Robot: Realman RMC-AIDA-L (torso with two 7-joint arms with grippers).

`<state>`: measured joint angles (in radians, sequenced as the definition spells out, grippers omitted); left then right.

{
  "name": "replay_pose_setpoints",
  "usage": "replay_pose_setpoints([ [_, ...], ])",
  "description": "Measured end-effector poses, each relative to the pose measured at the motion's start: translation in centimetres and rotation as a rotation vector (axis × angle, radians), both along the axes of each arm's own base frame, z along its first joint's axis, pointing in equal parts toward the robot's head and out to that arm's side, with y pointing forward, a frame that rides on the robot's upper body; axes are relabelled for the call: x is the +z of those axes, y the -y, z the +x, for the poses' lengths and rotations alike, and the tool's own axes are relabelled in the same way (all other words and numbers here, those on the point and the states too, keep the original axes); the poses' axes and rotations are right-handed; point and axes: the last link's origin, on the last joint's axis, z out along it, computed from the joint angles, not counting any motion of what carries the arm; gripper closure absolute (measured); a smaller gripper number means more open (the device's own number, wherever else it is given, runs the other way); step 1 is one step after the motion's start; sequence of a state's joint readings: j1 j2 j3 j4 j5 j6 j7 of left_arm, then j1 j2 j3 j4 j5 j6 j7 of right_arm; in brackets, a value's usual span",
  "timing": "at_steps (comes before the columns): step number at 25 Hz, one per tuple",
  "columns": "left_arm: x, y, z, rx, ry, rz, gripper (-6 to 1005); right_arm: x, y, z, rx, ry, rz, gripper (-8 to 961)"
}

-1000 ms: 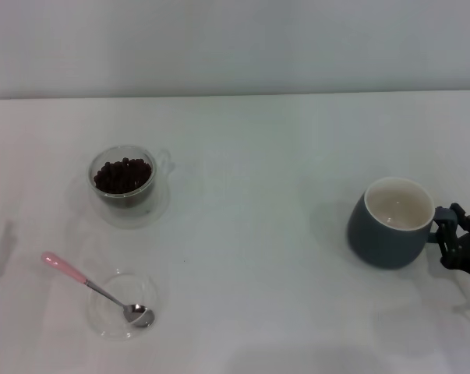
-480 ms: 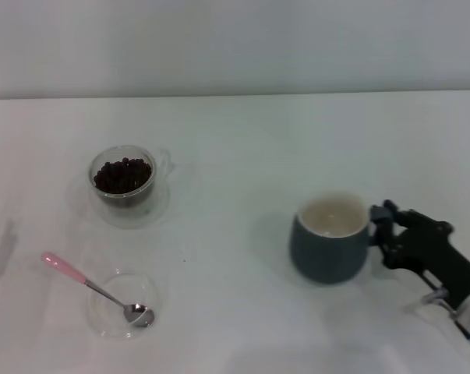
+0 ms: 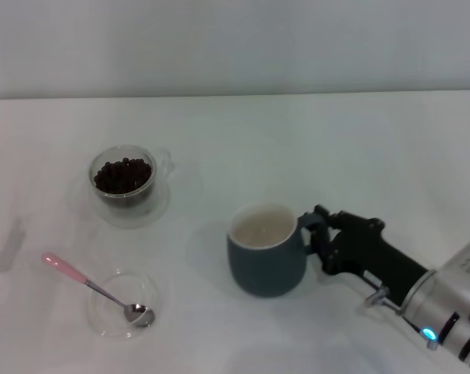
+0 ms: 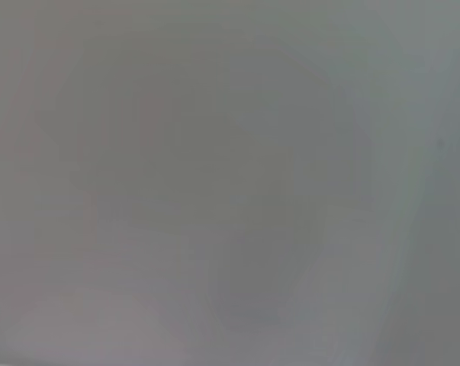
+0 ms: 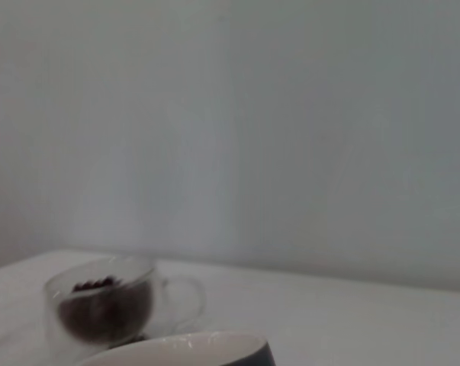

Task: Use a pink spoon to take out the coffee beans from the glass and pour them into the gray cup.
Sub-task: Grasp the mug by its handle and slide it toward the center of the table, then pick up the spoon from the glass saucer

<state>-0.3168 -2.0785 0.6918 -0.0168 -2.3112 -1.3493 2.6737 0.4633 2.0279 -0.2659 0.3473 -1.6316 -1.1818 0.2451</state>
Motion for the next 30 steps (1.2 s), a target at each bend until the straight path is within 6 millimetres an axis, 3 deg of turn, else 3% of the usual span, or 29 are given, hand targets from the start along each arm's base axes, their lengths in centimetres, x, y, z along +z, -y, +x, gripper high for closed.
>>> replay_pose_setpoints([
  [5, 0.0, 0.1, -0.1, 0.003, 0.000, 0.001, 138, -0.5, 0.4, -0.1, 0.026, 0.021, -0.039, 778],
  [16, 0.1, 0.3, 0.0, -0.009, 0.002, 0.009, 137, 0.0, 1.2, 1.0, -0.019, -0.016, -0.061, 616],
  [22, 0.2, 0.5, 0.0, -0.009, 0.003, 0.013, 137, 1.4, 3.1, 2.2, 0.003, -0.083, -0.125, 408],
  [24, 0.2, 0.6, -0.1, -0.008, 0.002, 0.011, 137, 2.1, 3.9, 2.9, -0.002, -0.109, -0.140, 164],
  [30, 0.3, 2.1, -0.8, -0.006, 0.097, -0.033, 138, 5.2, 4.8, 5.3, -0.047, -0.129, -0.044, 169],
])
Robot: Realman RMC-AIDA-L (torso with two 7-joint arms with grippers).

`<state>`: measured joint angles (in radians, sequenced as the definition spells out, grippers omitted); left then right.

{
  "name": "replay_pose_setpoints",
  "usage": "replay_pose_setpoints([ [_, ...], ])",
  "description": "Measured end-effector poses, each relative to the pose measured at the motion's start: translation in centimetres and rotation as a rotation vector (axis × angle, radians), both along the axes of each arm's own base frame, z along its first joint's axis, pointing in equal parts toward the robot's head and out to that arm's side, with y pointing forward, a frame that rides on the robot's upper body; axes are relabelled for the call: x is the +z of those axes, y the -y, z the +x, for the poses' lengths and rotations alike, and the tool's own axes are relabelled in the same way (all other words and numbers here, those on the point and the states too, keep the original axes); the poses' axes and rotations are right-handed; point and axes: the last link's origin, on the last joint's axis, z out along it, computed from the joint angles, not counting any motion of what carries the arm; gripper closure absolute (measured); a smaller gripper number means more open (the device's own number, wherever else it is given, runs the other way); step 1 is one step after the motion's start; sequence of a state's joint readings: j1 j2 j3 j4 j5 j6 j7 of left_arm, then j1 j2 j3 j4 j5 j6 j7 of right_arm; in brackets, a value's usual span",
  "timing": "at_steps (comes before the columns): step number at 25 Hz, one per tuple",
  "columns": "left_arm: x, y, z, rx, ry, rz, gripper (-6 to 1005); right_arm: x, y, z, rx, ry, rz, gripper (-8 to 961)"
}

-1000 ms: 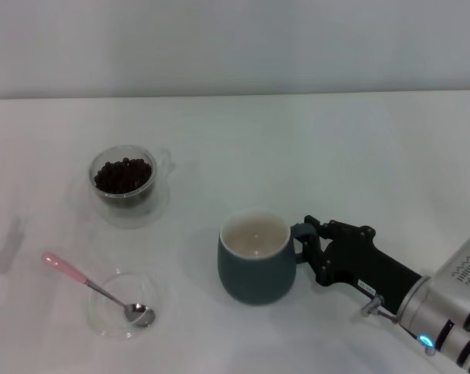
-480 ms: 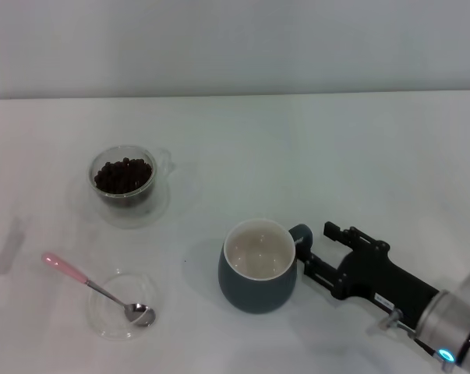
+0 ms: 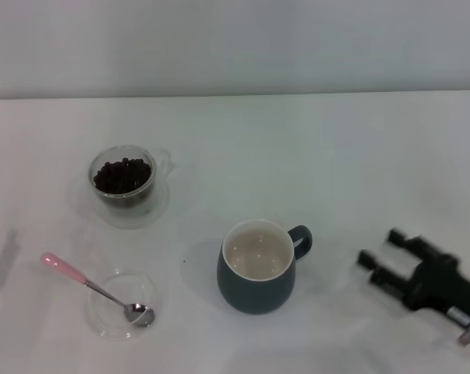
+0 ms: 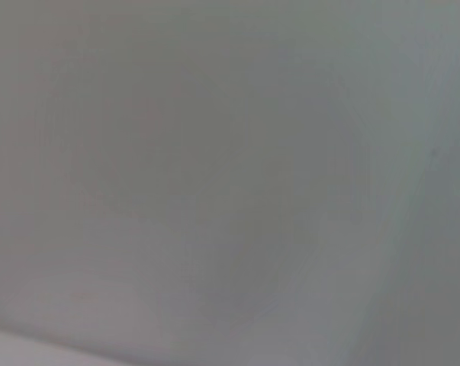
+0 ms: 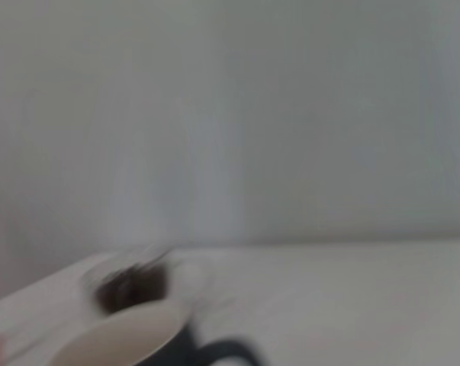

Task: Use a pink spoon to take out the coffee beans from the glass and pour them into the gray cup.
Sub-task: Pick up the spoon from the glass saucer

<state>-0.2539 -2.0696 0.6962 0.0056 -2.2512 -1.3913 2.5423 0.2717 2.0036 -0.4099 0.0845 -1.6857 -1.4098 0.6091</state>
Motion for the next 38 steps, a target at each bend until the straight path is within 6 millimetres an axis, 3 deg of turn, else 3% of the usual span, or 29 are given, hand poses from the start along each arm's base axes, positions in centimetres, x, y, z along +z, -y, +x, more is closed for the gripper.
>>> replay_pose_setpoints([
  [6, 1.8, 1.3, -2.1, 0.065, 0.343, -0.174, 138, 2.7, -1.1, 0.9, -0.058, 0.011, 0.236, 169],
  [11, 3.3, 1.4, -3.0, 0.126, 0.544, -0.375, 138, 3.4, -1.9, 0.3, -0.042, 0.020, 0.323, 169],
  [19, 2.9, 0.3, -2.1, 0.111, 0.514, -0.562, 137, 3.3, -2.6, -0.1, -0.028, 0.016, 0.322, 169],
  [24, 1.3, -1.3, -0.5, 0.075, 0.424, -0.711, 137, 3.2, -2.4, 0.0, -0.041, 0.012, 0.316, 168],
  [38, -0.8, -2.6, 0.5, 0.078, 0.372, -0.761, 138, 3.0, -2.2, 0.1, -0.048, 0.013, 0.314, 168],
])
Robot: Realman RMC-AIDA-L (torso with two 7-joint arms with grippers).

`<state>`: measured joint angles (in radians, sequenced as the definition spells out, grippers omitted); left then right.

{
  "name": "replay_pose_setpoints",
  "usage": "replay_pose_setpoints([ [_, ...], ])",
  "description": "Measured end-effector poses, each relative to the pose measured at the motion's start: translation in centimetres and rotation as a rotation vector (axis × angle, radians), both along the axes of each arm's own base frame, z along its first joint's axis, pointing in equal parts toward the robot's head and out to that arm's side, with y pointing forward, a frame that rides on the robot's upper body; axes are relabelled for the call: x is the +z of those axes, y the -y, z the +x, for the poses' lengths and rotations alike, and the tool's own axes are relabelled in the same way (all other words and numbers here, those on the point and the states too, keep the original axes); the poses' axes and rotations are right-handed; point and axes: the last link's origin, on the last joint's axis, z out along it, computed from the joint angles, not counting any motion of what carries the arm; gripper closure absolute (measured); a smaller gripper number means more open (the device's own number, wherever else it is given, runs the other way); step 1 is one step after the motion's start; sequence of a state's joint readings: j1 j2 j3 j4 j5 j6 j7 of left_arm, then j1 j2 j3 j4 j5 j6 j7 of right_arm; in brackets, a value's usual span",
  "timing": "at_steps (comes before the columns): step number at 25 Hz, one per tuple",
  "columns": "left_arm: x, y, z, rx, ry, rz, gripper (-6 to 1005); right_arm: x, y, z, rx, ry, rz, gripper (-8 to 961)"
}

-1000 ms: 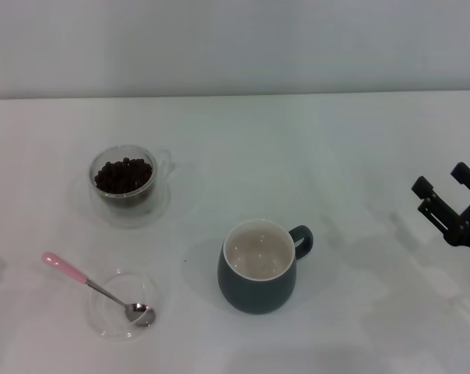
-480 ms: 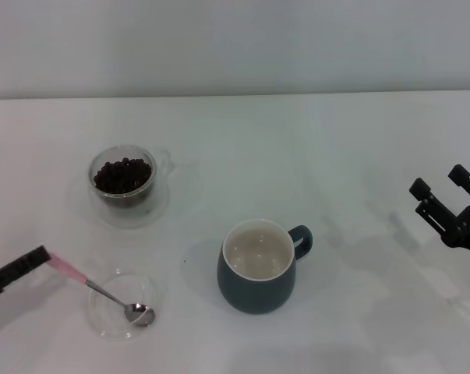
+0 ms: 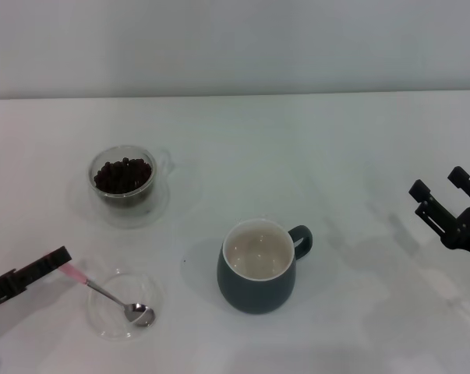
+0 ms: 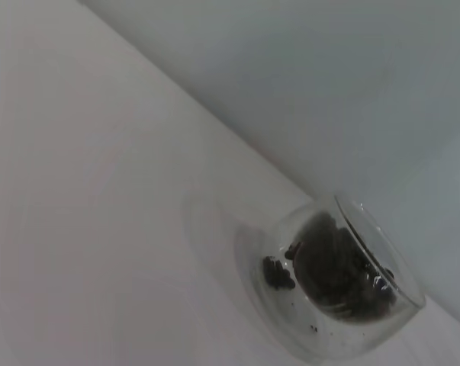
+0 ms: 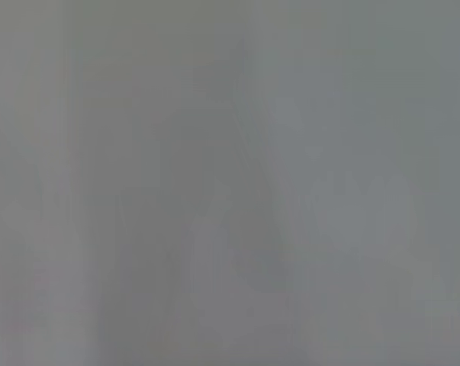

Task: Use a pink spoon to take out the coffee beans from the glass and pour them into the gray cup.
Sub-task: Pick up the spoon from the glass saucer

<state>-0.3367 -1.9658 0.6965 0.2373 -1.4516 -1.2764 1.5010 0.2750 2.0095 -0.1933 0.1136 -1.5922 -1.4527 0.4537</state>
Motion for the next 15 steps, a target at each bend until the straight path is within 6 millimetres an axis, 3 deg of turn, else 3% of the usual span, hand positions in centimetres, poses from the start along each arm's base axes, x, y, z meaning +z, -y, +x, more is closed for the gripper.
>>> replay_pose_setpoints([
  [15, -1.8, -0.6, 1.1, -0.025, -0.015, -0.042, 138, 0.0, 0.1, 0.1, -0.005, 0.001, -0.002, 168],
])
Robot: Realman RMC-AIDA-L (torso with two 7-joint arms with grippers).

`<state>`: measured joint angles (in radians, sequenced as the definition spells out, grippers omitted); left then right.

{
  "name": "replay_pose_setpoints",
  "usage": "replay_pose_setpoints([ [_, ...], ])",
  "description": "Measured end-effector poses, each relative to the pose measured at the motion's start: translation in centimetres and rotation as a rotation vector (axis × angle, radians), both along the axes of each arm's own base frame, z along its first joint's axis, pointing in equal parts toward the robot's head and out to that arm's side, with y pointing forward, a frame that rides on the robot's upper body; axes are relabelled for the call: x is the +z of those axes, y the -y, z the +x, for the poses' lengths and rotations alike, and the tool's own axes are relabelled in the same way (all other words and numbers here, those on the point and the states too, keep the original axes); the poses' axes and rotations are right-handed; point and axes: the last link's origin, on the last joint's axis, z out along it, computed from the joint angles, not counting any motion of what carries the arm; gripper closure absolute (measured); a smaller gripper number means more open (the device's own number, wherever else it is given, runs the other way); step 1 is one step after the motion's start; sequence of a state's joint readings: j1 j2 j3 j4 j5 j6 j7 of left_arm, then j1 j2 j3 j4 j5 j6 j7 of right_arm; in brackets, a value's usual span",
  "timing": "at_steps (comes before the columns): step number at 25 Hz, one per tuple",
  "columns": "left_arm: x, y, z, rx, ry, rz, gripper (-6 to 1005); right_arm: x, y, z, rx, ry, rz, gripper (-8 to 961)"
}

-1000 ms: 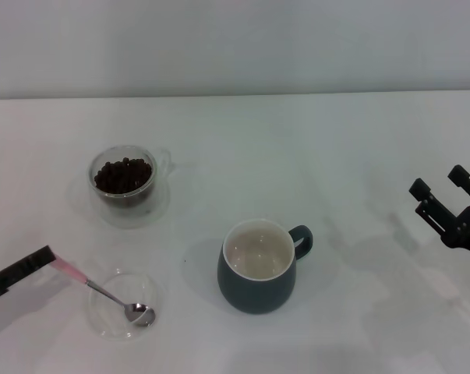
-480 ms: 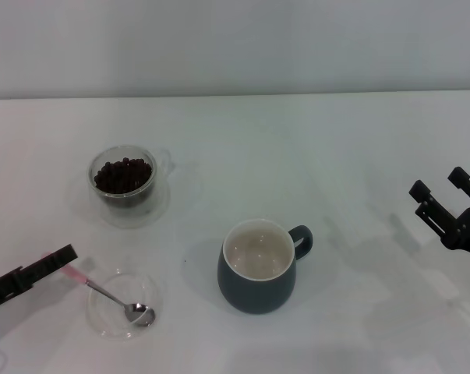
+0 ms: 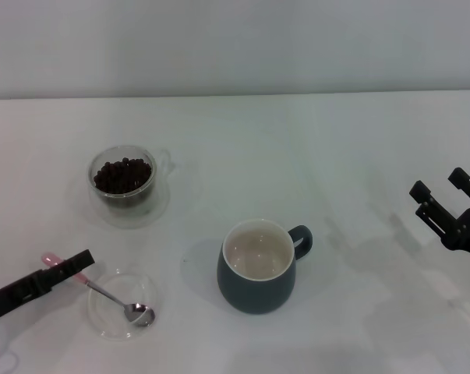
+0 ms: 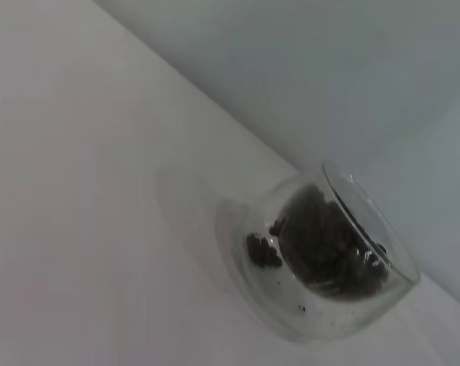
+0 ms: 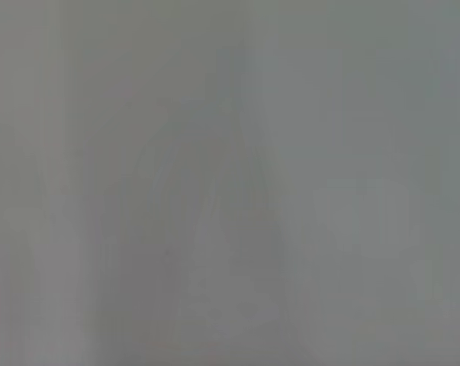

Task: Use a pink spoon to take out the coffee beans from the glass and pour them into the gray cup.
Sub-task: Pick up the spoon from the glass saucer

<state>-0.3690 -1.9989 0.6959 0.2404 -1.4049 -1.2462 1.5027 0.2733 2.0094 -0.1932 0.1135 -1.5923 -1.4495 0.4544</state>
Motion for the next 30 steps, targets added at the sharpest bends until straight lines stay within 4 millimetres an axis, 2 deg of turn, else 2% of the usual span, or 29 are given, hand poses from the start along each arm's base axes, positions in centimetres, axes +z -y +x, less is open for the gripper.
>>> replay_pose_setpoints([
  [6, -0.2, 0.2, 0.2, 0.006, 0.022, 0.023, 252, 0.1, 0.4, 0.3, -0.011, 0.000, 0.000, 167],
  [14, 0.0, 0.3, 0.3, -0.005, 0.037, 0.042, 519, 0.1, 0.8, 0.6, -0.023, -0.001, 0.000, 167],
  [19, 0.0, 0.5, 0.7, -0.047, 0.036, 0.039, 764, 0.1, 0.8, 0.6, -0.024, -0.001, 0.000, 167],
  [25, 0.1, 0.7, 0.8, -0.066, 0.041, 0.050, 830, 0.1, 0.8, 0.6, -0.024, -0.003, -0.001, 167],
  [30, 0.2, 0.8, 1.1, -0.093, 0.054, 0.063, 832, 0.1, 0.8, 0.6, -0.026, -0.003, -0.001, 167],
])
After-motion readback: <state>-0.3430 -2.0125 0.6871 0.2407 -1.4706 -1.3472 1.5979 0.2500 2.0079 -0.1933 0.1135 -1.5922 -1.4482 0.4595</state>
